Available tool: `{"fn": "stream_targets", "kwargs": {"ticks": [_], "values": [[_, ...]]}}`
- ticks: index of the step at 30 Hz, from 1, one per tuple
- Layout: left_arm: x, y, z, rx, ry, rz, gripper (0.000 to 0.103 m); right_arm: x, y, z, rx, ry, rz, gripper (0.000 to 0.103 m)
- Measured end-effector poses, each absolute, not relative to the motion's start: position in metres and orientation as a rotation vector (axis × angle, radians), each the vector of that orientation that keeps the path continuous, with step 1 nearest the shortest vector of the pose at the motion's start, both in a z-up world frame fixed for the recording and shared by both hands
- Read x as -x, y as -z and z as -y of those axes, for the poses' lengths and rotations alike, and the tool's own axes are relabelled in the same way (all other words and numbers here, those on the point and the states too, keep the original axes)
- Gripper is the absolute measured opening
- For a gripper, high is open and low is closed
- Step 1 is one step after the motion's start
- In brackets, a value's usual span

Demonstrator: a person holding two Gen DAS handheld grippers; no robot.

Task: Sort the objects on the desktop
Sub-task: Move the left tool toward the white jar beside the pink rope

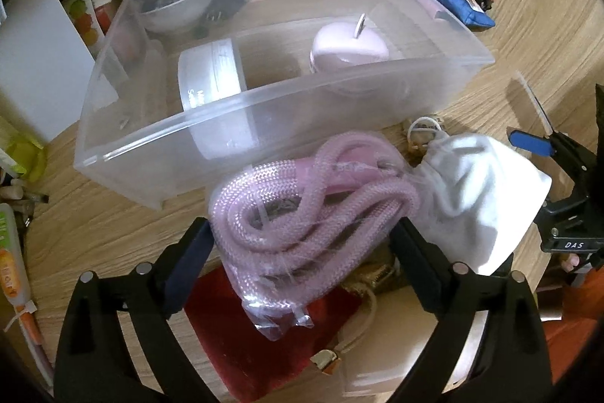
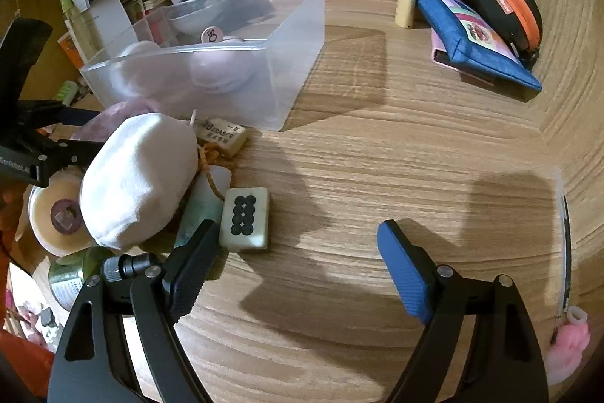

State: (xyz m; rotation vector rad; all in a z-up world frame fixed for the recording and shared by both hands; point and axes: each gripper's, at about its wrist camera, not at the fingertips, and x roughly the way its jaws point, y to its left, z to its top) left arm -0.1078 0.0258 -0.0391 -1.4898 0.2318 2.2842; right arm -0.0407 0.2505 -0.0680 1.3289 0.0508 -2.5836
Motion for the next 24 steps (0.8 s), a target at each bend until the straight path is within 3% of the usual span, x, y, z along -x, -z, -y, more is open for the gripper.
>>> {"fn": "stream_targets", "kwargs": {"ticks": [11,18,24], "values": [[0.093,0.013,-0.026,1.416,-2.334,-0.259,0.095,0.041,0.068,-0.250,-1.306,2.581,-0.045,0.082],[0.094,0.011,-0.039,1.395,-2.390,-0.527,0.095,0.043,0.068,-0.252,-1.306,2.573,-0.035,0.082],[0.122,0.045,-0.020,1.630,-2.170,-0.190,0.095,0.041,0.066,-0.252,-1.287,2.581,-0.050,0.082]]}}
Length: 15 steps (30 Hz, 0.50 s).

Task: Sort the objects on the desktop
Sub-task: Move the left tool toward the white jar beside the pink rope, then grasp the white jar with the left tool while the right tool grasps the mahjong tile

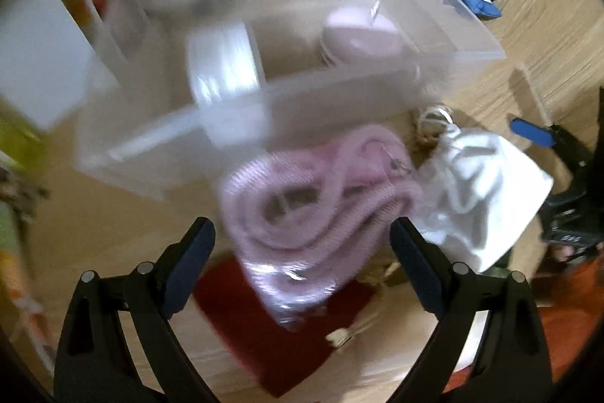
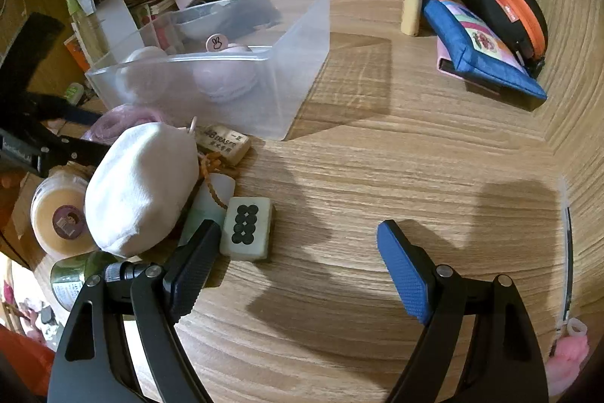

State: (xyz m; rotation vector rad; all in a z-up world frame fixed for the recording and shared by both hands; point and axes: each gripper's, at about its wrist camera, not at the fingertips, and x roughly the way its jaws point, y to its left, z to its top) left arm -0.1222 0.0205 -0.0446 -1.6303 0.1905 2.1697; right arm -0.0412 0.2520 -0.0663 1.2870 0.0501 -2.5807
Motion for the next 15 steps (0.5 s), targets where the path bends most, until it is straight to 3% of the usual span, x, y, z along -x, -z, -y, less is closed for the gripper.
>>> {"fn": "stream_targets", "kwargs": {"ticks": [8,15], "values": [[0.117,0.050,-0.041,1.640,-2.198,-0.281,0.095,0.043,0.066,-0.254,-1.290,2.586,-0.092,0.082],[0.098,0.006,-0.026,1.505,-2.344,-0.230,0.093,0.044,0.065,-0.255,-1.282,2.587,-0.071,0.082]]}}
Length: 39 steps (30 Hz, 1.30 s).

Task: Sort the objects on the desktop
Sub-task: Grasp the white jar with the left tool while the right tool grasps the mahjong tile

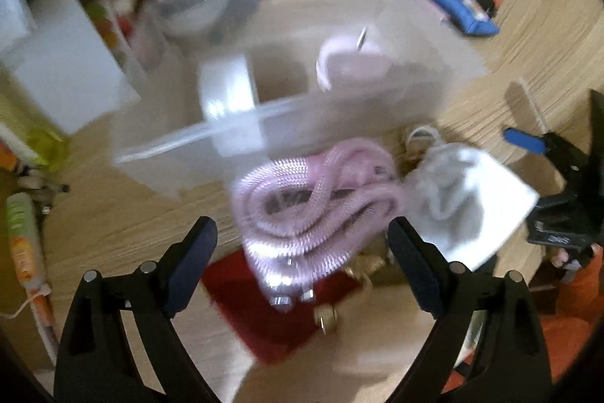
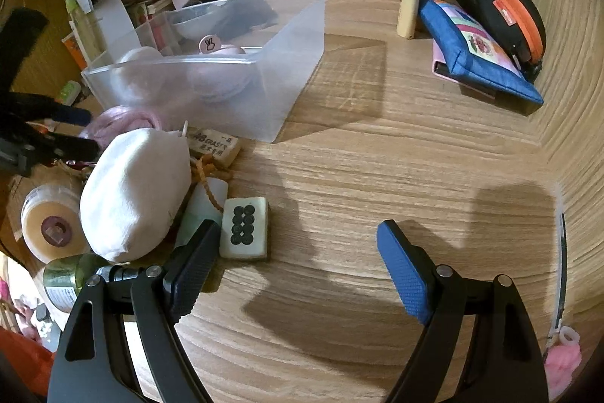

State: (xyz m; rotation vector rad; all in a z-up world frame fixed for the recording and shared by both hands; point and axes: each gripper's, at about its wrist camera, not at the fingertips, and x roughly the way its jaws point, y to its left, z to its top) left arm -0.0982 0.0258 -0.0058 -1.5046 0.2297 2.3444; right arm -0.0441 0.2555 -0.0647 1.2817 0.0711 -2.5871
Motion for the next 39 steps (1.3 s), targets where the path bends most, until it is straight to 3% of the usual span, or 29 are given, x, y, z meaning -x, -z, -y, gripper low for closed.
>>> {"fn": "stream_targets", "kwargs": {"ticks": [7,13,20,33,36,37,39], "values": [[0.047,-0.012,-0.014,1.375,-2.423,-0.217,0.093,0.049,0.066,-0.246,-1.279,2.555,-0.086,0.070],[0.020,-0.008,-0.005,1.361,-2.481,-0.116,0.093,0.049,0.067,-0.241,-1.275,2.561,-0.143,0.053],[0.002,-0.020,-0.003,1.284,-2.530,-0.016,0.093,0.044,0.066,-0.245,-1.258,2.573,-0.173,0.041],[0.014,0.024,-0.027,1.405,-2.434,0.023,0.093,0.040,0.064,-0.247,-1.268,2.532,-0.221,0.043],[0.021,0.035,-0.024,1.441,-2.420,0.095,0.093,0.042,0.065,-0.246,-1.267,2.513,-0.227,0.053],[0.024,0.041,-0.023,1.458,-2.400,0.141,0.093,0.042,0.066,-0.245,-1.267,2.502,-0.239,0.063],[0.023,0.042,-0.024,1.427,-2.425,0.144,0.093,0.043,0.067,-0.242,-1.269,2.494,-0.255,0.066]]}}
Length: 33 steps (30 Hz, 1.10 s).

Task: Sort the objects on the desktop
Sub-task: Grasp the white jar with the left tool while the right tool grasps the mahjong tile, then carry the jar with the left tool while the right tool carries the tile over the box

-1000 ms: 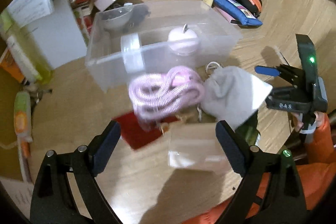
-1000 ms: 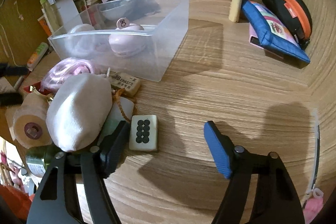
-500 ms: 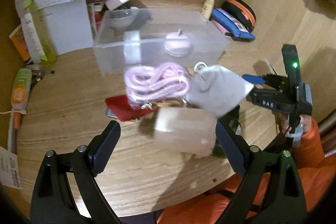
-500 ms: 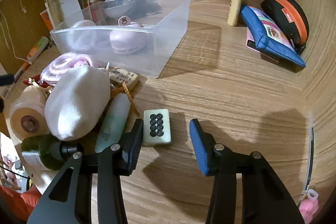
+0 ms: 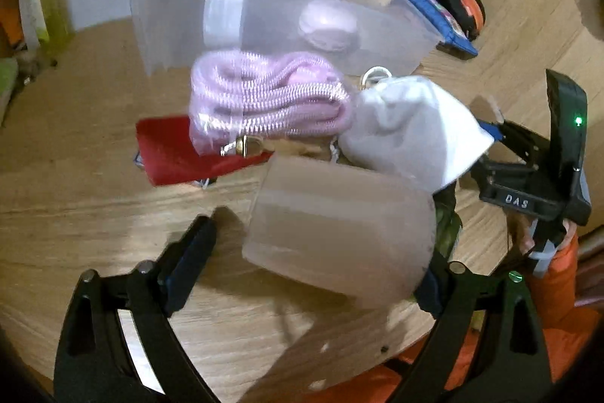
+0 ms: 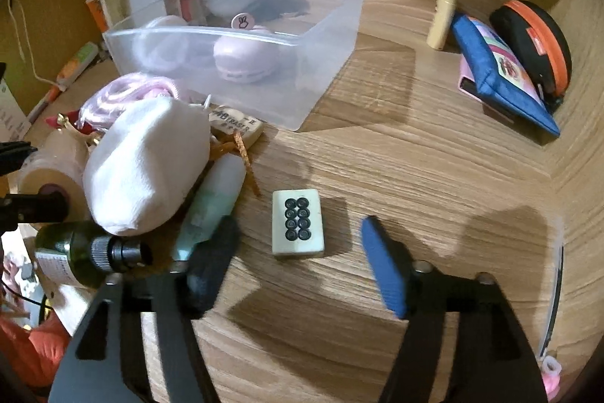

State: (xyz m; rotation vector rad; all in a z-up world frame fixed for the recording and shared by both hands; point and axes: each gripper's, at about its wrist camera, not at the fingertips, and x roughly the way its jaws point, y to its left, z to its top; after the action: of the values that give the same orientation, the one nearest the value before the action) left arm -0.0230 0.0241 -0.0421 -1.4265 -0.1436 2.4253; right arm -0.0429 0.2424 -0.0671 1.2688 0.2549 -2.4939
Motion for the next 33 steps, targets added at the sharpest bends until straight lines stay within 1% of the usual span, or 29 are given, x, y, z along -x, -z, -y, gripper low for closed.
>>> {"fn": "stream_targets", "kwargs": {"ticks": [3,4,5,6,7,8,9,10,14,19,21,27,33], "values": [[0.019,0.042,-0.029,1.396,-2.461,0.074,0.091,0.045,0.068,-0.244,-1.262,2.507,-0.248,0.065],[0.017,0.043,-0.032,1.380,-2.472,0.057,0.089,0.044,0.067,-0.243,-1.258,2.507,-0.250,0.059],[0.016,0.043,-0.033,1.371,-2.473,0.052,0.084,0.044,0.067,-0.242,-1.248,2.511,-0.250,0.050],[0.016,0.042,-0.034,1.364,-2.473,0.046,0.080,0.043,0.066,-0.242,-1.241,2.511,-0.251,0.046],[0.014,0.041,-0.037,1.350,-2.477,0.035,0.074,0.043,0.066,-0.241,-1.236,2.511,-0.252,0.035],[0.014,0.039,-0.038,1.339,-2.481,0.020,0.068,0.043,0.065,-0.240,-1.233,2.509,-0.252,0.028],[0.013,0.038,-0.042,1.327,-2.501,-0.010,0.068,0.043,0.065,-0.239,-1.232,2.508,-0.252,0.024],[0.012,0.038,-0.043,1.316,-2.518,-0.032,0.067,0.043,0.065,-0.239,-1.231,2.509,-0.254,0.022],[0.011,0.038,-0.044,1.311,-2.538,-0.046,0.067,0.043,0.065,-0.239,-1.232,2.517,-0.257,0.022],[0.010,0.031,-0.040,1.289,-2.570,-0.010,0.067,0.039,0.056,-0.243,-1.196,2.549,-0.233,0.022],[0.010,0.026,-0.037,1.279,-2.585,0.032,0.067,0.037,0.050,-0.243,-1.171,2.558,-0.219,0.022],[0.001,0.004,-0.034,1.195,-2.628,0.074,0.067,0.027,0.021,-0.241,-1.038,2.599,-0.129,0.022],[-0.001,-0.023,-0.028,1.083,-2.699,0.104,0.067,0.021,-0.001,-0.231,-0.926,2.605,-0.134,0.022]]}}
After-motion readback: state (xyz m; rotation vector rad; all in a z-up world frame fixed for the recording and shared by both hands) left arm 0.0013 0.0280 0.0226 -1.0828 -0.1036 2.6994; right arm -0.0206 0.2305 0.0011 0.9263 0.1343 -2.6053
